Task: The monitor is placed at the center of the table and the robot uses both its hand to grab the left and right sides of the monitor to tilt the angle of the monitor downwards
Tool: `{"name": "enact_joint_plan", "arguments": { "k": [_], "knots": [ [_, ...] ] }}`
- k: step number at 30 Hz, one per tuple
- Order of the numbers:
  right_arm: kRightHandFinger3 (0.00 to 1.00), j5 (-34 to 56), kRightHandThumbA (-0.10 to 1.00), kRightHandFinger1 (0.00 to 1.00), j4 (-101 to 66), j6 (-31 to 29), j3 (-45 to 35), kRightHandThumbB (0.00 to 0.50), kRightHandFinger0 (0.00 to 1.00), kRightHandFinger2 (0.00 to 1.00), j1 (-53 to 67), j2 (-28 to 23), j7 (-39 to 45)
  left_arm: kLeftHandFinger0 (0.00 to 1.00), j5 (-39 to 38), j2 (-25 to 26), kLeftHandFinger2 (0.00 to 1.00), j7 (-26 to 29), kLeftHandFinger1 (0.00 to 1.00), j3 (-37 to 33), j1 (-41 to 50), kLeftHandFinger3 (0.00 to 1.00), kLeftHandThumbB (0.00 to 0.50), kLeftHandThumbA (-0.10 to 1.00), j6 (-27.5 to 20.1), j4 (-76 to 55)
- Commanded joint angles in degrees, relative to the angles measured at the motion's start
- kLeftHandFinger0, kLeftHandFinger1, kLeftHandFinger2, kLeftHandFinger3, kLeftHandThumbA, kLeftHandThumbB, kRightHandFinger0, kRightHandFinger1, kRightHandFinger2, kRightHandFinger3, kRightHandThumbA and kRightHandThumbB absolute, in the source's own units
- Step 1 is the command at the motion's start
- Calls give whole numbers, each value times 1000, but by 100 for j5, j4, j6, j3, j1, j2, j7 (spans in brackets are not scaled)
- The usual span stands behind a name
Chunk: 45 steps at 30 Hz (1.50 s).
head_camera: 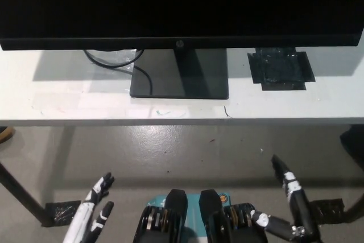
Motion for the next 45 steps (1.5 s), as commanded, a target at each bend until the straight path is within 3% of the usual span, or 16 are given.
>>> {"name": "enact_joint_plan", "arguments": {
  "k": [1, 2, 3, 5, 10, 13, 15, 17, 20, 22, 28, 31, 33, 39, 41, 45],
  "knots": [
    [1000, -316, 956, 1000, -347, -440, 221, 406, 1000, 1000, 1, -202, -688, 1000, -46, 202, 1000, 326, 1000, -57, 2, 1000, 346, 992, -328, -347],
    [1000, -319, 956, 1000, -346, -440, 254, 406, 1000, 1000, -4, -222, -729, 1000, -46, 210, 1000, 339, 1000, -68, 2, 1000, 346, 992, -328, -349],
    [1000, -730, 989, 1000, -1325, -440, 222, 436, 1000, 1000, 150, -559, -1197, 1000, -186, 365, 1000, 190, 1000, 290, 172, 1000, 417, 1000, -328, -1491],
    [1000, -818, 1000, 1000, -1803, -440, 30, 459, 1000, 1000, 154, -669, -1244, 1000, -118, 498, 1000, 216, 1000, 563, 206, 1000, 449, 1000, -328, -2074],
    [1000, -740, 1000, 1000, -2282, -440, -618, 480, 1000, 1000, -36, -799, -822, 1000, -116, 855, 1000, 240, 1000, 1253, 95, 1000, 418, 1000, -328, -2665],
    [1000, -755, 1000, 1000, -2317, -440, -837, 484, 1000, 1000, -98, -786, -643, 1000, -86, 882, 1000, 201, 1000, 1502, 29, 1000, 437, 1000, -328, -2704],
    [1000, -612, 1000, 1000, -2254, -319, -1168, 499, 1000, 1000, -419, -963, -478, 1000, -414, 1319, 1000, 13, 1000, 1943, -117, 1000, 427, 1000, -328, -2607],
    [1000, -492, 1000, 1000, -2223, -141, -1310, 500, 1000, 1000, -578, -1027, -378, 1000, -644, 1493, 1000, -105, 1000, 2167, -210, 1000, 466, 1000, -328, -2394],
    [1000, -479, 1000, 1000, -2203, -106, -1403, 500, 1000, 1000, -626, -1013, -293, 1000, -619, 1492, 1000, -141, 1000, 2284, -281, 1000, 470, 1000, -328, -2310],
    [1000, -542, 1000, 1000, -1929, 14, -1606, 470, 1000, 1000, -1026, -1204, -281, 1000, -753, 1907, 1000, -235, 1000, 2527, -706, 1000, 500, 1000, -327, -1781],
    [1000, -413, 1000, 1000, -1673, 67, -1744, 472, 1000, 1000, -1310, -1261, -126, 1000, -731, 2103, 1000, -370, 1000, 2692, -944, 1000, 500, 1000, -199, -1552],
    [1000, -329, 1000, 1000, -1021, 349, -1862, 434, 1000, 1000, -1979, -1529, 14, 1000, -631, 2678, 1000, -688, 1000, 2638, -1580, 1000, 473, 1000, 323, -1021],
    [1000, -318, 1000, 1000, -786, 478, -1878, 452, 1000, 1000, -2240, -1582, 77, 1000, -791, 2818, 1000, -869, 1000, 2563, -1825, 1000, 488, 1000, 564, -874],
    [1000, -221, 1000, 1000, -255, 742, -1877, 462, 1000, 1000, -2692, -1662, 289, 1000, -988, 3024, 1000, -1229, 1000, 2450, -2253, 1000, 454, 992, 783, -463],
    [1000, -178, 1000, 1000, 70, 804, -1869, 468, 1000, 1000, -2918, -1730, 379, 1000, -895, 3141, 1000, -1349, 1000, 2368, -2475, 1000, 400, 988, 825, -204],
    [1000, -125, 1000, 1000, 573, 878, -1871, 500, 1000, 1000, -3284, -1801, 518, 1000, -782, 3311, 1000, -1485, 1000, 2269, -2795, 1000, 413, 1000, 972, 218]
  ]
}}
